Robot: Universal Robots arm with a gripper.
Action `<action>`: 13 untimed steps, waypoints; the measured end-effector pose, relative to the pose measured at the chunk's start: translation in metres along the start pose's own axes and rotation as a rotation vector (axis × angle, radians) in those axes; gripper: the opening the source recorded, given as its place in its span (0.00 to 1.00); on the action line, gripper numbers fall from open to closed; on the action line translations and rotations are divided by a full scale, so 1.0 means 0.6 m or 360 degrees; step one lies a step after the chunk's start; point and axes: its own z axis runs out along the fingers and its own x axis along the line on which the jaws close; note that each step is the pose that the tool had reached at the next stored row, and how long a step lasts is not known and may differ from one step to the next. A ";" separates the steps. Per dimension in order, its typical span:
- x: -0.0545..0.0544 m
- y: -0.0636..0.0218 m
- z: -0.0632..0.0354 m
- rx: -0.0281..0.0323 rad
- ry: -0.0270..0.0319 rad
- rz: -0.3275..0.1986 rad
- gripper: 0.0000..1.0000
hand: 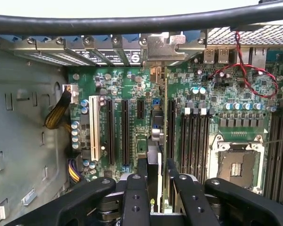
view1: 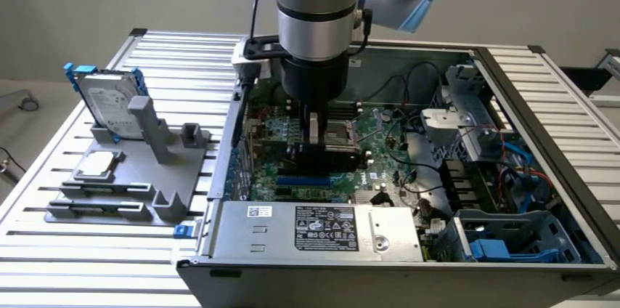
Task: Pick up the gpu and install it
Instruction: 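Insert the gpu into the slot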
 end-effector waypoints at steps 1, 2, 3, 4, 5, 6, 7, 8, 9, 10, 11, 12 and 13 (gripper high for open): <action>0.000 0.000 0.001 -0.00001 0.00002 0.0000 0.26; 0.001 0.000 0.001 -0.00001 0.00004 0.0000 0.26; 0.001 0.000 0.002 -0.00002 0.00003 0.0000 0.26; 0.001 0.001 0.002 -0.00001 0.00002 0.0000 0.26; 0.001 0.001 0.003 -0.00001 0.00002 0.0000 0.26; 0.001 0.002 0.004 0.00000 0.00002 0.0000 0.26; 0.001 0.002 0.004 -0.00001 0.00003 0.0000 0.26; 0.001 0.003 0.005 0.00000 0.00001 0.0000 0.26; 0.001 0.003 0.006 -0.00001 0.00003 0.0000 0.26; 0.001 0.004 0.006 -0.00001 0.00002 0.0000 0.26; 0.001 0.004 0.007 -0.00001 0.00002 0.0000 0.26; 0.001 0.005 0.008 -0.00001 0.00002 0.0000 0.26; 0.001 0.005 0.008 -0.00001 0.00003 0.0000 0.26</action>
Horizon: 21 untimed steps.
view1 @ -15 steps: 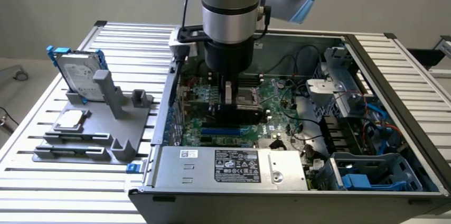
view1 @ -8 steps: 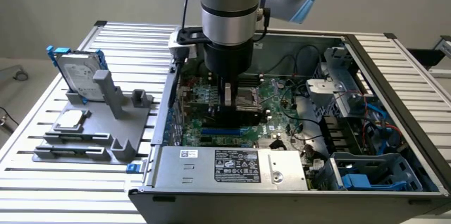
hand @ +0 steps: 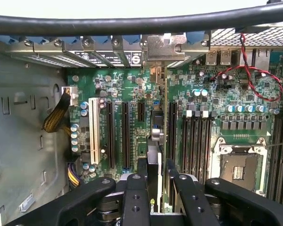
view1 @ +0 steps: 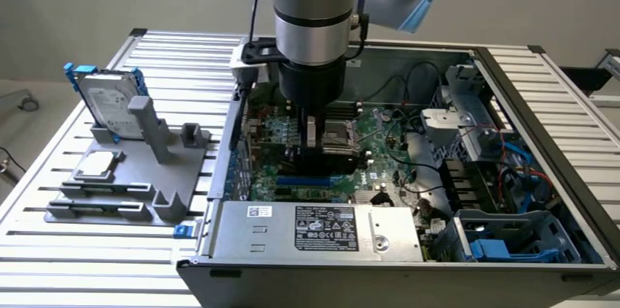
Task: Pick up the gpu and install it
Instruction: 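Insert the gpu into the slot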
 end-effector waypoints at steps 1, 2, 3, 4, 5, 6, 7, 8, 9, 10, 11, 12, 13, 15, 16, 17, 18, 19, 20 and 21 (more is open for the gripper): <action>0.000 0.000 0.000 -0.00001 0.00001 0.0000 0.26; 0.000 0.000 0.001 -0.00001 0.00001 0.0000 0.26; 0.000 0.000 0.001 -0.00001 0.00001 0.0000 0.26; 0.000 0.000 0.001 -0.00001 0.00004 0.0000 0.26; 0.000 0.000 0.001 0.00000 0.00007 0.0000 0.26; 0.000 0.000 0.001 0.00001 0.00007 0.0000 0.26; 0.000 0.001 0.001 0.00001 0.00007 0.0000 0.26; 0.000 0.001 0.002 0.00003 0.00004 0.0000 0.26; 0.000 0.001 0.003 0.00003 0.00003 0.0000 0.26; 0.000 0.002 0.003 0.00003 0.00005 0.0000 0.26; 0.000 0.002 0.004 0.00002 0.00006 0.0000 0.26; 0.000 0.003 0.005 0.00002 0.00005 0.0000 0.26; 0.000 0.003 0.006 0.00001 0.00006 0.0000 0.26; 0.000 0.003 0.008 0.00001 0.00006 0.0000 0.26; 0.000 0.004 0.009 0.00001 0.00007 0.0000 0.26; 0.000 0.004 0.010 0.00001 0.00008 0.0000 0.26; 0.000 0.004 0.012 0.00001 0.00007 0.0000 0.26; 0.000 0.004 0.013 0.00001 0.00006 0.0000 0.26; 0.000 0.004 0.014 0.00002 0.00006 0.0000 0.26; 0.001 0.005 0.015 0.00001 0.00007 0.0000 0.26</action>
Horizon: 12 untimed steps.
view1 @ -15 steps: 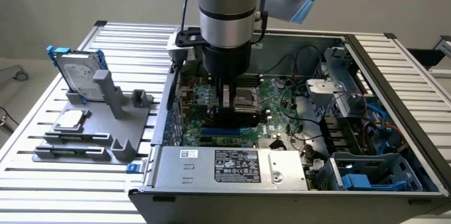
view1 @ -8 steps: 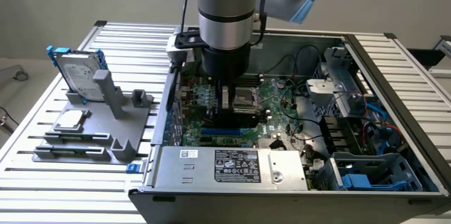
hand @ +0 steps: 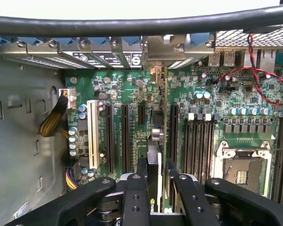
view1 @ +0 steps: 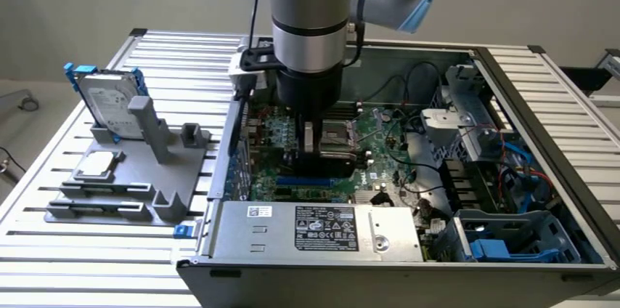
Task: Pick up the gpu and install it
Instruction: 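Insert the gpu into the slot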
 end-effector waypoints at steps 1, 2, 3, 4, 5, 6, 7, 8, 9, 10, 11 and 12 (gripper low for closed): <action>0.000 0.000 0.001 -0.00001 0.00001 0.0000 0.26; 0.000 0.001 0.002 0.00000 0.00000 0.0000 0.26; 0.000 0.001 0.004 0.00000 0.00000 0.0000 0.26; 0.000 0.001 0.005 0.00000 0.00000 0.0000 0.26; 0.000 0.001 0.006 0.00000 0.00000 0.0000 0.26; 0.000 0.001 0.007 0.00000 -0.00001 0.0000 0.26; 0.000 0.001 0.008 -0.00001 0.00000 0.0000 0.26; 0.000 0.001 0.010 0.00000 -0.00001 0.0000 0.26; 0.000 0.001 0.011 0.00000 -0.00002 0.0000 0.26; 0.000 0.001 0.012 0.00000 0.00000 0.0000 0.26; 0.000 0.001 0.013 0.00000 0.00000 0.0000 0.26; 0.000 0.001 0.013 -0.00001 0.00000 0.0000 0.26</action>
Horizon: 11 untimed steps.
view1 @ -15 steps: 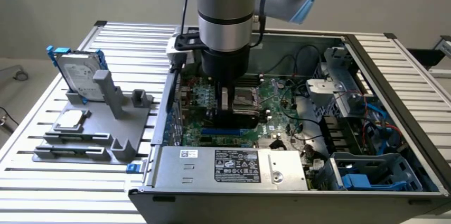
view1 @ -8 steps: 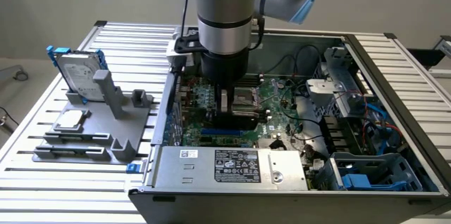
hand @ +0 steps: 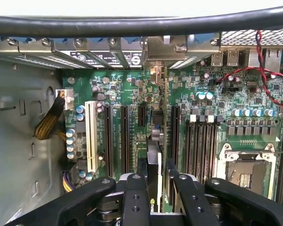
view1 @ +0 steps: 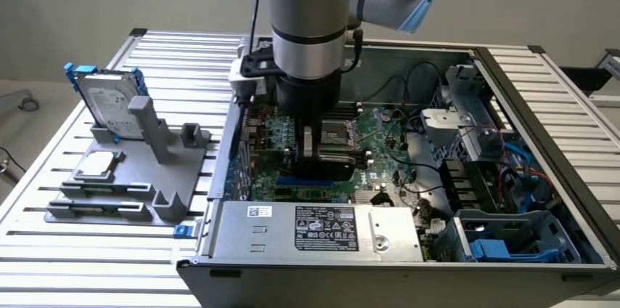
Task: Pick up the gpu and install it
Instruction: 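Insert the gpu into the slot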
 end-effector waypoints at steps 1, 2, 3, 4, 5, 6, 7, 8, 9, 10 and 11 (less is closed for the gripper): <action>0.000 0.000 0.001 -0.00001 0.00001 0.0000 0.26; 0.000 0.000 0.001 -0.00003 0.00003 0.0000 0.26; 0.000 0.000 0.002 -0.00006 0.00004 0.0000 0.26; 0.000 0.000 0.002 -0.00008 0.00002 0.0000 0.26; 0.000 0.000 0.002 -0.00010 0.00001 0.0000 0.26; 0.000 0.000 0.003 -0.00014 0.00001 0.0000 0.26; 0.000 0.000 0.003 -0.00019 0.00002 0.0000 0.26; 0.000 0.000 0.003 -0.00024 0.00002 0.0000 0.26; 0.000 0.000 0.003 -0.00033 0.00001 0.0000 0.26; 0.000 0.000 0.004 -0.00045 0.00000 0.0000 0.26; 0.000 0.000 0.004 -0.00063 0.00000 0.0000 0.26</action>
